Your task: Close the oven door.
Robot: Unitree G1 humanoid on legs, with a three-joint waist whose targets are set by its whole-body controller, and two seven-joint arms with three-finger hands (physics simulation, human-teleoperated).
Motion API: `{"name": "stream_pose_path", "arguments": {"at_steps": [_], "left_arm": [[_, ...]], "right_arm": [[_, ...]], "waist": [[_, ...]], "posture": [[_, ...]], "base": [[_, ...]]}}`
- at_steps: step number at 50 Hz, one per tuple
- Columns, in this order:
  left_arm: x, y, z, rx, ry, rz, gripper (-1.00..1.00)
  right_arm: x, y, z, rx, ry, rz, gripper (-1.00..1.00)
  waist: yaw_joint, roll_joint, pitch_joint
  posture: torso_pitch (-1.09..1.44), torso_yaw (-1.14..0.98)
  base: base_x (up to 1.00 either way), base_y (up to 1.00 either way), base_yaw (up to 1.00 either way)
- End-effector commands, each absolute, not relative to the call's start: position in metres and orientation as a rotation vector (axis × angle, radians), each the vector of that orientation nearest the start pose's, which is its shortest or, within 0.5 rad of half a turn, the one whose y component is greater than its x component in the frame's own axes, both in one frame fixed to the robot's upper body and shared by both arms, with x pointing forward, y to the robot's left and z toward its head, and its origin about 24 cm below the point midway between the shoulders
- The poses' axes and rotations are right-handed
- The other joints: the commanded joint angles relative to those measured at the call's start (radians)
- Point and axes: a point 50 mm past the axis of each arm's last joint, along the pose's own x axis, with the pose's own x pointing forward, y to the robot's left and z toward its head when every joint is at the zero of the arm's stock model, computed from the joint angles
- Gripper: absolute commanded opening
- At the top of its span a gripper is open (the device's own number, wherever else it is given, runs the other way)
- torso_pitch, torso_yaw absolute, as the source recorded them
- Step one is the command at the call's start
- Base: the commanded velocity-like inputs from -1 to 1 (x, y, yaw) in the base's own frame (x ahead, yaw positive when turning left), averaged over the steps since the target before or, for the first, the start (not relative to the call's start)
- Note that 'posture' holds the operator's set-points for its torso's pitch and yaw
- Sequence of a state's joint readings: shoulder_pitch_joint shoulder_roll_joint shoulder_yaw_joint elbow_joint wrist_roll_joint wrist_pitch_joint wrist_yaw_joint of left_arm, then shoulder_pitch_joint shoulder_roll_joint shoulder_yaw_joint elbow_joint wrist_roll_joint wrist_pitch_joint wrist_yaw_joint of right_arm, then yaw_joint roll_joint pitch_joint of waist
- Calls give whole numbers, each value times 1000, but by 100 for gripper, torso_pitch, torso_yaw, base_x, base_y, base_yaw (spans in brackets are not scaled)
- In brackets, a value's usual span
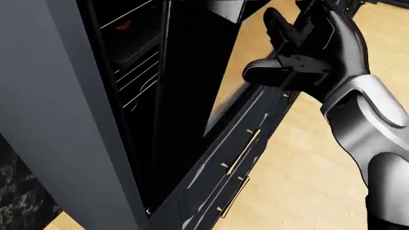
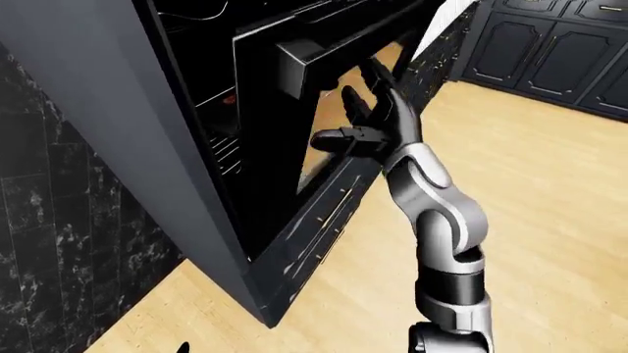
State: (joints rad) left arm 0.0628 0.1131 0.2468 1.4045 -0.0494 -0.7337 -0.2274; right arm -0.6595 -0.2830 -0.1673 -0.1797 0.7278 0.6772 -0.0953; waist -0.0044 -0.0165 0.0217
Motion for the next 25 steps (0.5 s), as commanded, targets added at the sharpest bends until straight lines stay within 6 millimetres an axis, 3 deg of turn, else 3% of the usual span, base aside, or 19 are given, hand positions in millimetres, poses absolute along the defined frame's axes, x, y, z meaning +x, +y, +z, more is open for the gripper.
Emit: {"name": "stream_pose_path", "arguments": {"at_steps": [1,10,25], "left_arm": [[85,214,-142,-63,665,121,100],[86,214,-142,-65,665,121,100],[86,215,-142,-67,663,124,100]], "right_arm": [[327,-143,247,297,-209,343,100],[349,-108,259,232,-185,423,100],[360,-60,261,94,-132,556,100]], "waist": [[4,2,-16],[2,15,-16],[-3,29,-14]], "posture": [[0,0],[0,0],[0,0]], "base": [[0,0,0],[0,0,0],[0,0,0]]}}
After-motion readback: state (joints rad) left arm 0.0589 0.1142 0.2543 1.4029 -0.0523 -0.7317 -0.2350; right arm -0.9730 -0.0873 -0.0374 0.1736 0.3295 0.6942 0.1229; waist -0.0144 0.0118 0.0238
